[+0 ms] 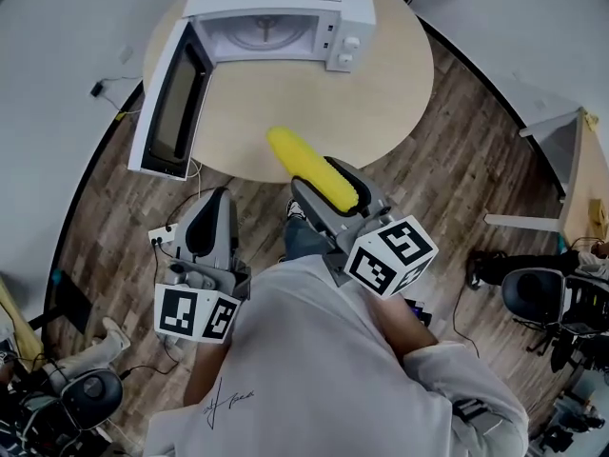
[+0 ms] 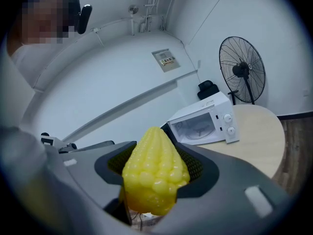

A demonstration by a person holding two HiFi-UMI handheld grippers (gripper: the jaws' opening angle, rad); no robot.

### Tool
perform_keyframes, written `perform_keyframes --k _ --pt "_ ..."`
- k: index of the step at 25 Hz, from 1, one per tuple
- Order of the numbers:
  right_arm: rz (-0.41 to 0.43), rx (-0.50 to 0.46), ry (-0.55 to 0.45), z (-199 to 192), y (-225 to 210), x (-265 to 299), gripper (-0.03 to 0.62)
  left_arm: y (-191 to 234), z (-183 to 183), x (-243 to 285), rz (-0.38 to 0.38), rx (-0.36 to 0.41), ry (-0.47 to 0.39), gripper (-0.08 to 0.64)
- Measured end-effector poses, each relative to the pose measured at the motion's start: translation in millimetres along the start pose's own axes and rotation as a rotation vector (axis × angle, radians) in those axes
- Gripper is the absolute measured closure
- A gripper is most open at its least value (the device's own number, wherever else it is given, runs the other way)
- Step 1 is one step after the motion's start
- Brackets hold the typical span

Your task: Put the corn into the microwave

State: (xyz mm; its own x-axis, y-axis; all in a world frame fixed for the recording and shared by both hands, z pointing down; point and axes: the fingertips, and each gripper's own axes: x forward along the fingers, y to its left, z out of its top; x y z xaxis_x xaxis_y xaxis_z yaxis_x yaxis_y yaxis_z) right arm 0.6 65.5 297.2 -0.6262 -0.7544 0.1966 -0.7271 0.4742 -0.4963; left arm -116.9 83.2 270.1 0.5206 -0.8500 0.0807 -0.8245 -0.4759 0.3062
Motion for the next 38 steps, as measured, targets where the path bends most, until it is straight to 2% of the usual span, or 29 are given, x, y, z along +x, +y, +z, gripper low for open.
perform_keyframes --k 16,29,34,38 --pt "0.030 0.010 -0.011 46.0 -67.0 58.2 0.330 23.4 9.7 92.7 0.018 0.018 0.010 0.571" --pt "-0.018 0.022 0.012 38.1 -100.3 71.7 0.331 31.1 -9.1 106.1 0.050 -0.009 0.052 0.571" --pt "-0.027 0.018 0.015 38.3 -105.0 85.2 0.330 38.9 -7.3 114.4 0.047 0.056 0.075 0.571" --pt "-0.044 0.018 0.015 41.6 -113.2 99.3 0.331 50.7 2.7 126.3 0.043 0.049 0.052 0.571"
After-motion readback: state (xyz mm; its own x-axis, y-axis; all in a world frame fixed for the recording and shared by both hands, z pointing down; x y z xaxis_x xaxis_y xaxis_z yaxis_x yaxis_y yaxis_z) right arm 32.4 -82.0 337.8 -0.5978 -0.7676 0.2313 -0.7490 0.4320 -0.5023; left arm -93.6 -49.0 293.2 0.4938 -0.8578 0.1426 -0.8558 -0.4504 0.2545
